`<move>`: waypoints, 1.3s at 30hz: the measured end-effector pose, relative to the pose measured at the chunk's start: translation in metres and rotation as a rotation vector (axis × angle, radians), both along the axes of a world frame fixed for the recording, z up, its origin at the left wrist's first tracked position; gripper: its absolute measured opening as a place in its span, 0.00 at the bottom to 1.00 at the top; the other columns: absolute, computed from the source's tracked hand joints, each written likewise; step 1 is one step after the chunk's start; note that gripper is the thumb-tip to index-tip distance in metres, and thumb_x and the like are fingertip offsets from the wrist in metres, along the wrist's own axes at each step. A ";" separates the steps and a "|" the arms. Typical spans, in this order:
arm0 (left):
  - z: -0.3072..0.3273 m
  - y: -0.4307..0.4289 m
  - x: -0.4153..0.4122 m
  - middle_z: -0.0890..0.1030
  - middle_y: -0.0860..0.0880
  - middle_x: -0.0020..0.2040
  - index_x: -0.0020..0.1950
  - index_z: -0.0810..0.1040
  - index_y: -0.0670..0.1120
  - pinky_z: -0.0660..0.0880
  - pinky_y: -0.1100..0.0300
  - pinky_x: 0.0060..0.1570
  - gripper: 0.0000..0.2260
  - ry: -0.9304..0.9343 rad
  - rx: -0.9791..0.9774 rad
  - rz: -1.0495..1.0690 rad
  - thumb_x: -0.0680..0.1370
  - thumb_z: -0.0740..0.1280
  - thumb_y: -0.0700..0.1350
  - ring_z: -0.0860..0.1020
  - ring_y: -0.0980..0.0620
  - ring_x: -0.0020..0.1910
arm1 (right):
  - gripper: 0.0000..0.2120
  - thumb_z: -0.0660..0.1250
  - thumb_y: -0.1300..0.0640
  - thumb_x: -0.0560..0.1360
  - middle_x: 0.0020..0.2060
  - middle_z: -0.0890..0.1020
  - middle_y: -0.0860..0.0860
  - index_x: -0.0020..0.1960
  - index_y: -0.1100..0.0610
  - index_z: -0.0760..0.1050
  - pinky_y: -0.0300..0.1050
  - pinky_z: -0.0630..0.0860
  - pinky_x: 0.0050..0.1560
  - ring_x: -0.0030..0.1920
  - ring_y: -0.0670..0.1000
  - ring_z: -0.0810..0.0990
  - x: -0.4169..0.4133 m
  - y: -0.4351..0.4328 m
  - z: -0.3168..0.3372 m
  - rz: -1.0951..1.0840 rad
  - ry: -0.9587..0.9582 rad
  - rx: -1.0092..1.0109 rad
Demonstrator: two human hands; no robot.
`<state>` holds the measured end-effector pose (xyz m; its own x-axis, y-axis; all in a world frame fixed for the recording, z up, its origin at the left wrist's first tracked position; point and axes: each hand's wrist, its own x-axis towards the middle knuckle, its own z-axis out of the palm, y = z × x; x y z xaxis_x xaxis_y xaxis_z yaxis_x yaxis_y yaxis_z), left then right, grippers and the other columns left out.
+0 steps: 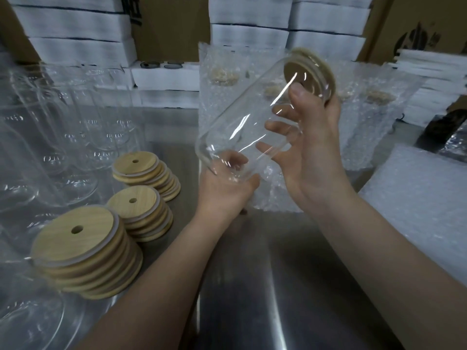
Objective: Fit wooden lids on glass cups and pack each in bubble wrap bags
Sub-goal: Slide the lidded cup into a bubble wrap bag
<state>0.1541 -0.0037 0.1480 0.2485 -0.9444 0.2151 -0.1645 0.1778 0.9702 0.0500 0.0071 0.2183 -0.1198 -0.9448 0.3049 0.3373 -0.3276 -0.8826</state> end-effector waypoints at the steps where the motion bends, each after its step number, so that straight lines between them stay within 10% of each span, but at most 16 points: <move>1: 0.001 0.000 0.002 0.80 0.54 0.42 0.48 0.77 0.48 0.75 0.64 0.31 0.13 0.018 -0.016 -0.012 0.70 0.76 0.36 0.79 0.53 0.32 | 0.30 0.70 0.46 0.67 0.52 0.78 0.49 0.67 0.45 0.67 0.54 0.80 0.50 0.48 0.49 0.78 -0.001 -0.001 0.000 -0.010 -0.010 0.001; 6: 0.005 0.000 0.006 0.78 0.49 0.39 0.54 0.77 0.45 0.69 0.66 0.22 0.16 0.156 0.002 -0.081 0.71 0.73 0.31 0.74 0.56 0.22 | 0.33 0.71 0.47 0.67 0.53 0.78 0.47 0.69 0.44 0.64 0.55 0.81 0.52 0.50 0.48 0.78 -0.006 -0.008 -0.003 -0.057 -0.018 -0.014; 12: 0.010 0.000 0.014 0.81 0.43 0.56 0.56 0.79 0.48 0.77 0.61 0.33 0.20 0.252 -0.007 -0.096 0.73 0.66 0.26 0.79 0.50 0.40 | 0.35 0.71 0.52 0.69 0.57 0.77 0.45 0.72 0.41 0.61 0.58 0.82 0.51 0.51 0.43 0.80 -0.013 -0.012 -0.004 -0.129 0.051 -0.094; 21: 0.013 0.000 0.018 0.84 0.44 0.46 0.58 0.80 0.47 0.72 0.62 0.27 0.12 0.401 0.033 -0.074 0.76 0.70 0.35 0.79 0.52 0.28 | 0.37 0.71 0.59 0.74 0.65 0.72 0.54 0.76 0.49 0.56 0.61 0.79 0.58 0.61 0.50 0.78 -0.015 -0.008 -0.003 -0.226 0.235 -0.246; 34: 0.018 0.003 0.016 0.81 0.46 0.47 0.52 0.78 0.46 0.79 0.57 0.44 0.10 0.633 0.021 -0.030 0.77 0.66 0.32 0.79 0.52 0.36 | 0.37 0.74 0.53 0.71 0.68 0.69 0.56 0.74 0.50 0.59 0.62 0.75 0.58 0.62 0.56 0.74 -0.022 -0.019 -0.014 -0.284 0.444 -0.360; 39: 0.015 0.004 0.005 0.77 0.47 0.39 0.47 0.72 0.46 0.80 0.46 0.45 0.05 0.298 0.235 0.125 0.76 0.62 0.37 0.78 0.47 0.34 | 0.38 0.75 0.57 0.71 0.70 0.68 0.53 0.75 0.54 0.60 0.53 0.74 0.62 0.63 0.54 0.73 -0.025 -0.023 -0.017 -0.318 0.467 -0.390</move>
<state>0.1595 0.0005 0.1634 0.3836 -0.9178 -0.1026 0.1246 -0.0586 0.9905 0.0251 -0.0156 0.2017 -0.1466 -0.6958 0.7031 -0.2149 -0.6714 -0.7092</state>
